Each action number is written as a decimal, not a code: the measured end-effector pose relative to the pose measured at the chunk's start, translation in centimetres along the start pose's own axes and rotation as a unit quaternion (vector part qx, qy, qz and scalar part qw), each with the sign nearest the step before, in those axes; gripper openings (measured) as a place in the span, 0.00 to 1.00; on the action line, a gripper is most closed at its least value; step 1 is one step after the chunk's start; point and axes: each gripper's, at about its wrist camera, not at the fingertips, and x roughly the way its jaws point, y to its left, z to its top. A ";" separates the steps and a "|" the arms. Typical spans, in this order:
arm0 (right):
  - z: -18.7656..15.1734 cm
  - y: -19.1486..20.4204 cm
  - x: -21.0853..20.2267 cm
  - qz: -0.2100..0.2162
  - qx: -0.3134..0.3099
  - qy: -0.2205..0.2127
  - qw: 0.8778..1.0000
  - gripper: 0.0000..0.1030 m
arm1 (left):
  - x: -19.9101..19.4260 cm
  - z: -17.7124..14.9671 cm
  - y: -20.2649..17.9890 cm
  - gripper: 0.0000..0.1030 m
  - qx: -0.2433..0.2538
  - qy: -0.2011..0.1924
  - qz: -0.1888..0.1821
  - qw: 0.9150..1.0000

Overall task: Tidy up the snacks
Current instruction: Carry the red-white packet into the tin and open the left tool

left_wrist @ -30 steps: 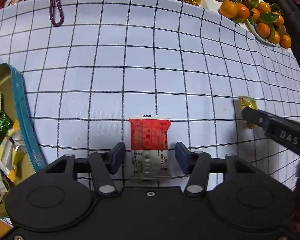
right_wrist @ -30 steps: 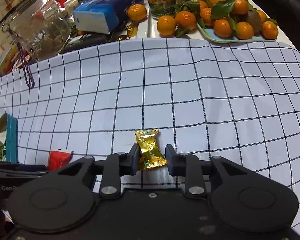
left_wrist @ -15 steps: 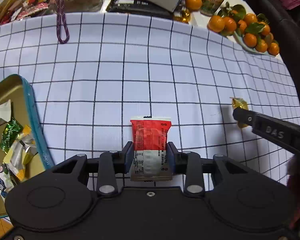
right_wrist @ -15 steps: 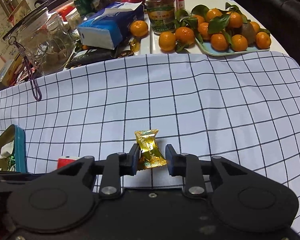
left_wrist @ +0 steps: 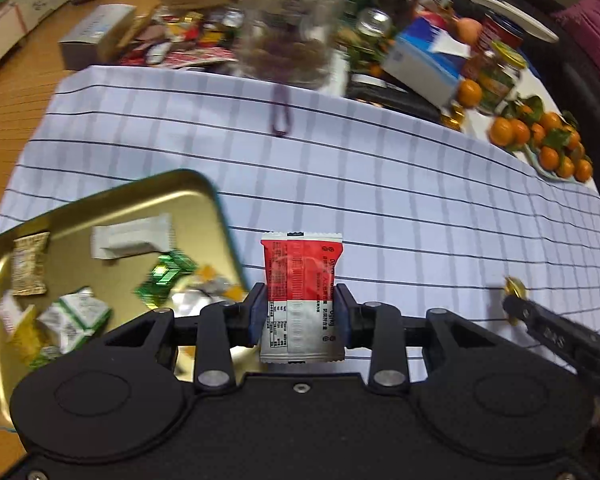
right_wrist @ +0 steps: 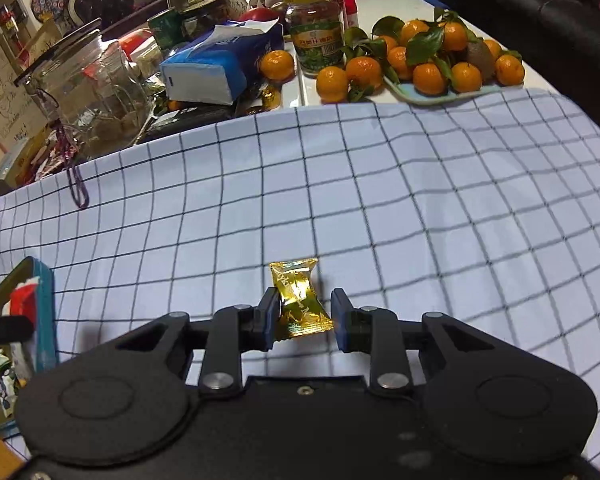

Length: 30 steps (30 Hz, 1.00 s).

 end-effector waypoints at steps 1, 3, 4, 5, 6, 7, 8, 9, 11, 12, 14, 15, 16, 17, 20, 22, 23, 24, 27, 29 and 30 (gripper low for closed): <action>-0.7 0.4 -0.1 0.004 -0.001 -0.001 1.000 0.28 | -0.2 0.0 0.9 0.42 -0.005 -0.003 0.008 1.000; -1.9 1.3 -0.4 0.005 -0.012 -0.002 1.000 0.28 | -0.5 -0.1 2.5 0.42 -0.017 -0.007 0.021 1.000; -2.4 1.8 -0.5 0.005 -0.018 -0.003 1.000 0.28 | -0.5 -0.1 3.3 0.42 -0.023 -0.007 0.027 0.999; -3.0 2.3 -0.6 0.007 -0.022 -0.004 1.000 0.28 | -0.6 -0.2 4.2 0.42 -0.030 -0.006 0.034 0.999; -3.5 2.7 -0.7 0.009 -0.023 -0.003 1.000 0.28 | -0.7 -0.2 5.1 0.42 -0.039 -0.005 0.039 0.998; -3.9 3.1 -0.9 0.011 -0.022 -0.001 1.000 0.28 | -0.8 -0.2 5.7 0.42 -0.046 -0.005 0.042 0.998; -4.3 3.5 -1.0 0.015 -0.019 0.000 1.000 0.28 | -0.8 -0.1 6.4 0.42 -0.055 -0.005 0.045 0.997; -4.6 3.8 -1.1 0.018 -0.017 0.001 1.000 0.28 | -0.7 0.0 7.1 0.42 -0.062 -0.004 0.050 0.997; -5.3 4.8 -1.5 0.022 -0.014 0.004 1.000 0.28 | -0.7 -0.1 8.6 0.42 -0.075 -0.004 0.064 0.995; -5.8 5.4 -1.7 0.025 -0.013 0.006 1.000 0.28 | -0.6 0.0 9.2 0.42 -0.080 -0.004 0.073 0.994; -6.2 6.5 -2.0 0.031 -0.015 0.010 0.999 0.28 | -0.6 -0.2 10.6 0.42 -0.089 -0.005 0.088 0.992; -6.4 7.1 -2.1 0.035 -0.017 0.012 0.999 0.28 | -0.6 -0.3 11.2 0.42 -0.093 -0.006 0.094 0.991; -6.5 7.9 -2.3 0.040 -0.021 0.014 0.999 0.28 | -0.6 -0.4 11.7 0.42 -0.096 -0.006 0.098 0.990; -6.5 8.8 -2.4 0.045 -0.027 0.016 0.999 0.28 | -0.7 -0.5 12.2 0.42 -0.099 -0.007 0.102 0.990; -6.0 11.7 -2.8 0.061 -0.049 0.016 0.997 0.28 | -0.8 -0.9 13.6 0.42 -0.111 -0.006 0.106 0.988; -5.5 13.9 -3.1 0.078 -0.065 0.016 0.995 0.28 | -1.0 -1.0 14.5 0.42 -0.122 -0.005 0.105 0.987; -5.2 14.9 -3.3 0.085 -0.073 0.015 0.994 0.28 | -1.1 -1.0 14.9 0.42 -0.127 -0.004 0.104 0.986; -4.8 16.1 -3.6 0.094 -0.082 0.015 0.992 0.28 | -1.2 -1.0 15.3 0.42 -0.133 -0.004 0.105 0.986; -3.7 19.6 -4.2 0.114 -0.105 0.013 0.988 0.28 | -1.6 -0.9 16.3 0.42 -0.149 -0.008 0.105 0.983; -3.1 21.7 -4.6 0.128 -0.118 0.012 0.985 0.28 | -2.0 -0.8 16.9 0.42 -0.158 -0.012 0.107 0.982; -2.7 22.7 -4.8 0.132 -0.124 0.013 0.983 0.28 | -2.1 -0.8 17.1 0.42 -0.162 -0.013 0.108 0.981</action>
